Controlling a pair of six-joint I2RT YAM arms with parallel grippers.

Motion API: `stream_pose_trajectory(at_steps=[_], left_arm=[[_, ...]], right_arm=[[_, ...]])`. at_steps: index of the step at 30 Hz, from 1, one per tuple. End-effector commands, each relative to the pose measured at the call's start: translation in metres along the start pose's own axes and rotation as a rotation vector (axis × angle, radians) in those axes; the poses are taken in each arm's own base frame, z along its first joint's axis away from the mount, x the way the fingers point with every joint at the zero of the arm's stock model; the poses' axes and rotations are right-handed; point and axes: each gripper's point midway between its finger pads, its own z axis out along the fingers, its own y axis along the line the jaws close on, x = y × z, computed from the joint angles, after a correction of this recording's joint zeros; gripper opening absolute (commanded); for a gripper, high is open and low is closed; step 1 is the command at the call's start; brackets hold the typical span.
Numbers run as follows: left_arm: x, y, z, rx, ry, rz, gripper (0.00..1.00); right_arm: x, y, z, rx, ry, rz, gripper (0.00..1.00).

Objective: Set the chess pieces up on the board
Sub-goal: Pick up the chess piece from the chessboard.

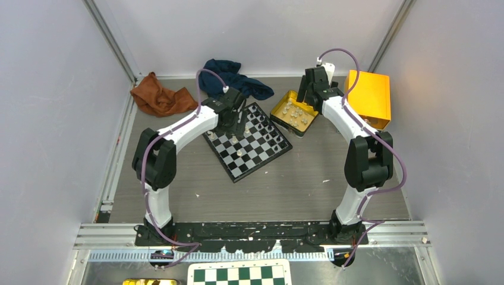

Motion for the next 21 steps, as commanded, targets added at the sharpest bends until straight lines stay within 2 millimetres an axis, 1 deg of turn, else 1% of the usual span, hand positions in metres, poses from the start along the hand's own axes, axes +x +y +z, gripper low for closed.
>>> stream_pose_trajectory(at_steps=[1, 8, 17, 21], left_arm=[[-0.017, -0.014, 0.002, 0.043, -0.049, 0.033, 0.82], [-0.015, -0.017, 0.014, 0.044, -0.032, 0.044, 0.73], [-0.013, -0.021, 0.025, 0.048, -0.019, 0.048, 0.55], [-0.012, -0.021, 0.028, 0.048, -0.011, 0.051, 0.53]], right_arm=[[-0.033, -0.006, -0.021, -0.011, -0.100, 0.045, 0.86], [-0.030, -0.008, -0.017, -0.006, -0.093, 0.050, 0.86], [-0.029, -0.009, -0.015, -0.004, -0.090, 0.049, 0.86], [-0.028, -0.010, -0.014, 0.000, -0.087, 0.051, 0.86]])
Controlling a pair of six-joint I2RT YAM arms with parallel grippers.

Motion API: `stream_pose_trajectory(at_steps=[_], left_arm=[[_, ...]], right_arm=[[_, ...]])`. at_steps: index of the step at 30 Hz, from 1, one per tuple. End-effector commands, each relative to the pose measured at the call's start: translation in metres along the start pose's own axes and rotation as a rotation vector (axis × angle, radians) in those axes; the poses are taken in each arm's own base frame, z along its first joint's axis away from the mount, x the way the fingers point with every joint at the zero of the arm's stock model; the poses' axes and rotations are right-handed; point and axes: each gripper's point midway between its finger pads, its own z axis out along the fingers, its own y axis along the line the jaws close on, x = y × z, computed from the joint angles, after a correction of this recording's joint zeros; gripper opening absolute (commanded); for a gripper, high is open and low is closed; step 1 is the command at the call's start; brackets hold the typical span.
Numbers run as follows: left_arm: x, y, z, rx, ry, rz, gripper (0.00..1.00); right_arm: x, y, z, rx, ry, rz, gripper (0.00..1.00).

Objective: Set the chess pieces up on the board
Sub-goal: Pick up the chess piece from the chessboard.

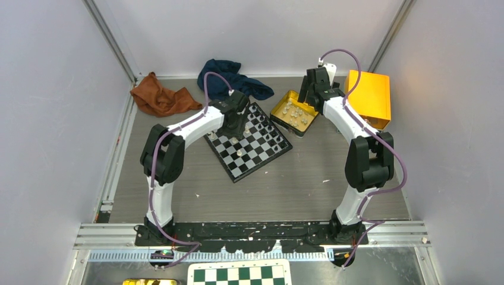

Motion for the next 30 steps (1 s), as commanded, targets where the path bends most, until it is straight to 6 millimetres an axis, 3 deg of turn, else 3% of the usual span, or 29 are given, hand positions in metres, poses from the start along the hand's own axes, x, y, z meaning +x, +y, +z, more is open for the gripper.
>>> stream_pose_trajectory(at_steps=[1, 30], left_arm=[[-0.0199, -0.0080, -0.0035, 0.031, -0.056, -0.002, 0.53], [-0.0168, -0.0114, 0.0034, 0.042, -0.038, 0.004, 0.34]], right_arm=[[-0.0281, -0.0032, -0.0158, -0.011, -0.086, 0.042, 0.86], [-0.0234, -0.0061, -0.0153, -0.003, -0.080, 0.045, 0.86]])
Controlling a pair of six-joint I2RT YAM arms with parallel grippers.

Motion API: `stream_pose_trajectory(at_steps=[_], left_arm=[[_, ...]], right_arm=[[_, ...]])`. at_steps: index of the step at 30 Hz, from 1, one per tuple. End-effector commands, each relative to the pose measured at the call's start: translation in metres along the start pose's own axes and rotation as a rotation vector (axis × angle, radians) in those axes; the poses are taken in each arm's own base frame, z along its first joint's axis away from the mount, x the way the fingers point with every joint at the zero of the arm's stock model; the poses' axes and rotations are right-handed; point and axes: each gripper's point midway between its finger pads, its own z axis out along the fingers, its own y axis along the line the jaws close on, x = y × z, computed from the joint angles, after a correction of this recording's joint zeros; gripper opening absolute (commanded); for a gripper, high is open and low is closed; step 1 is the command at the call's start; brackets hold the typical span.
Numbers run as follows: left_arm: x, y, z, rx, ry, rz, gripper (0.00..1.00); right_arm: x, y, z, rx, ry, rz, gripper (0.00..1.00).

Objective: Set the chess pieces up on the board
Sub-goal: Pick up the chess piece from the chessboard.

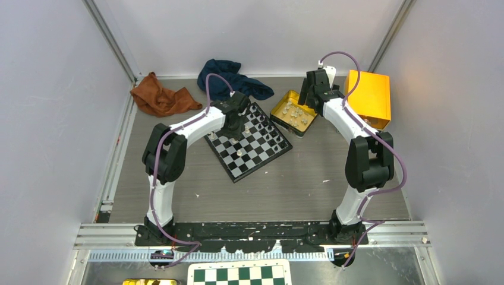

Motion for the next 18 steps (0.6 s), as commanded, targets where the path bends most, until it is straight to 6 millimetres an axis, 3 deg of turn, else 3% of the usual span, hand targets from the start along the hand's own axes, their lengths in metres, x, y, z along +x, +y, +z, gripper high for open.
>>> stream_pose_trajectory(at_steps=[1, 18], left_arm=[[-0.0211, -0.0076, -0.0054, 0.029, -0.059, -0.004, 0.34], [-0.0204, -0.0084, -0.0044, 0.034, -0.055, -0.001, 0.25]], right_arm=[[-0.0329, -0.0031, -0.0182, -0.011, -0.098, 0.052, 0.86], [-0.0335, -0.0022, -0.0170, -0.013, -0.097, 0.055, 0.86]])
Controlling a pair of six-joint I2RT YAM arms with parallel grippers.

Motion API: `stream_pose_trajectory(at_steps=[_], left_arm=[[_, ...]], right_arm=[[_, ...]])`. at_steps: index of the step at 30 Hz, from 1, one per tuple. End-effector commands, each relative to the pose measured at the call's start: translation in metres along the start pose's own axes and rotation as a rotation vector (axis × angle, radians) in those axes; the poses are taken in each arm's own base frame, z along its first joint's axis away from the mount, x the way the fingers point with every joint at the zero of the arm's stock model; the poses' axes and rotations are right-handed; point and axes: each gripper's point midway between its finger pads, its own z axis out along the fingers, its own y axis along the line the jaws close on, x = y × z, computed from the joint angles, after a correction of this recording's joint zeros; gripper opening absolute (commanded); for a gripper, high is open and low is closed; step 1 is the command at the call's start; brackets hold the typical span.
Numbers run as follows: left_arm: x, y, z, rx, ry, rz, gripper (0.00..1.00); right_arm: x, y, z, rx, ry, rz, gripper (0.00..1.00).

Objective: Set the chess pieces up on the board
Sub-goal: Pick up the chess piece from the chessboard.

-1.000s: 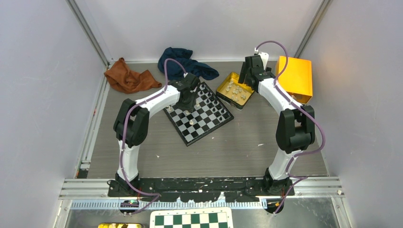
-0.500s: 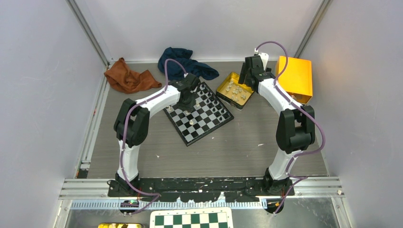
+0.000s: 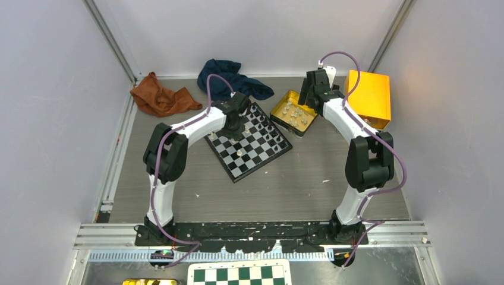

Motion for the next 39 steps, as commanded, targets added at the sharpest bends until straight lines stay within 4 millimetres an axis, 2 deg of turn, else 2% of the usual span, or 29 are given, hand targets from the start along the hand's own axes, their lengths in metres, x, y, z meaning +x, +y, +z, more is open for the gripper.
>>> stream_pose_trajectory(at_steps=[1, 12, 39], left_arm=[[-0.022, -0.007, -0.008, 0.027, -0.065, -0.002, 0.25], [-0.022, -0.006, -0.010, 0.025, -0.065, -0.002, 0.19], [-0.018, 0.002, -0.021, 0.003, -0.075, -0.003, 0.14]], right_arm=[[-0.033, -0.002, -0.017, -0.014, -0.097, 0.053, 0.86], [-0.035, -0.002, -0.018, -0.015, -0.100, 0.051, 0.86], [-0.036, -0.002, -0.023, -0.026, -0.098, 0.053, 0.86]])
